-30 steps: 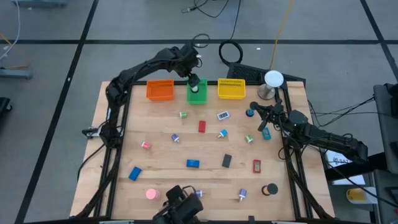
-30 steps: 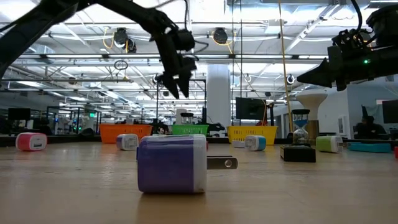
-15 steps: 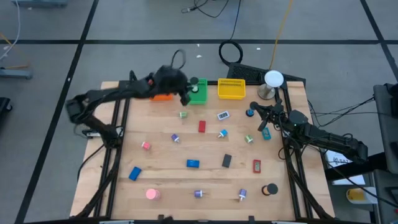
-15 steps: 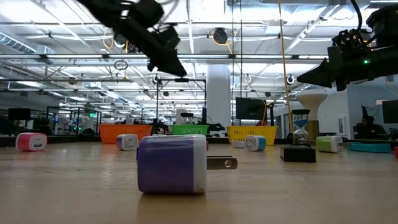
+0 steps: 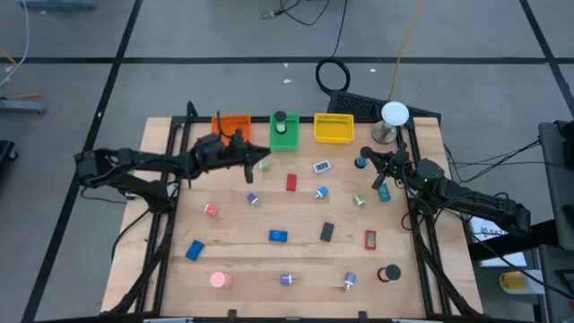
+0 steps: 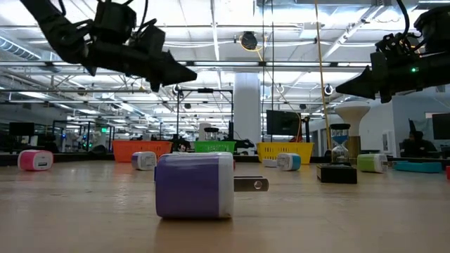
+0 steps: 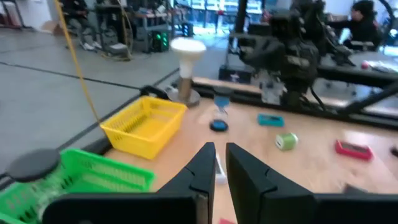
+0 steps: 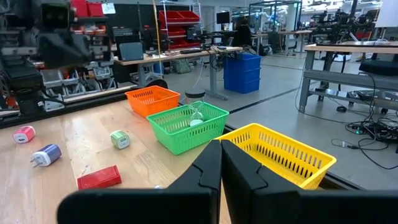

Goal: Pick & Place Office items
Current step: Put the top red digital clock into the orange bin

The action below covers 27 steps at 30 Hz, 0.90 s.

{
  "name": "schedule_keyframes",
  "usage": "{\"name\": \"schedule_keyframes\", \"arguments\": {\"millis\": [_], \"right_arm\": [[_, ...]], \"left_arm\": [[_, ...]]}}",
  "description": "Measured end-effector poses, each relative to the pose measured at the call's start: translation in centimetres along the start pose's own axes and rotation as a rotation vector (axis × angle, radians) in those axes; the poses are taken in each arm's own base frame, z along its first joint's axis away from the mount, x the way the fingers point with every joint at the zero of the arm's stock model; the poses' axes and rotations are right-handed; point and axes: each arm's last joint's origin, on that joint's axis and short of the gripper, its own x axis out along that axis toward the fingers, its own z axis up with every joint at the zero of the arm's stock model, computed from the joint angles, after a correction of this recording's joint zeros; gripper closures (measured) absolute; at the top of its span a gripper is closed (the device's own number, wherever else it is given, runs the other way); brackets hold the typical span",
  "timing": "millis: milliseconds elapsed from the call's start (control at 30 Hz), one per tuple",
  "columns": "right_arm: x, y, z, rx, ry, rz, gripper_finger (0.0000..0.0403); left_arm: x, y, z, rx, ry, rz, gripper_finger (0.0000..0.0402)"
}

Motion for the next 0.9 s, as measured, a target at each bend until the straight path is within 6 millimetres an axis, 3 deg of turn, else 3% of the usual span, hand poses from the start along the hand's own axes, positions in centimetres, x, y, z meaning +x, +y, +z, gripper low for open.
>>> {"name": "schedule_keyframes", "arguments": {"millis": [533, 900], "right_arm": [[0.0, 0.0, 0.0, 0.000, 0.000, 0.000, 0.0403], [0.0, 0.0, 0.0, 0.000, 0.000, 0.000, 0.0403]], "left_arm": [[-0.1, -1.5, -0.6, -0.020, 0.017, -0.056, 0.0344], [-0.1, -1.7, -0.6, -0.019, 0.018, -0.064, 0.0359]]}}
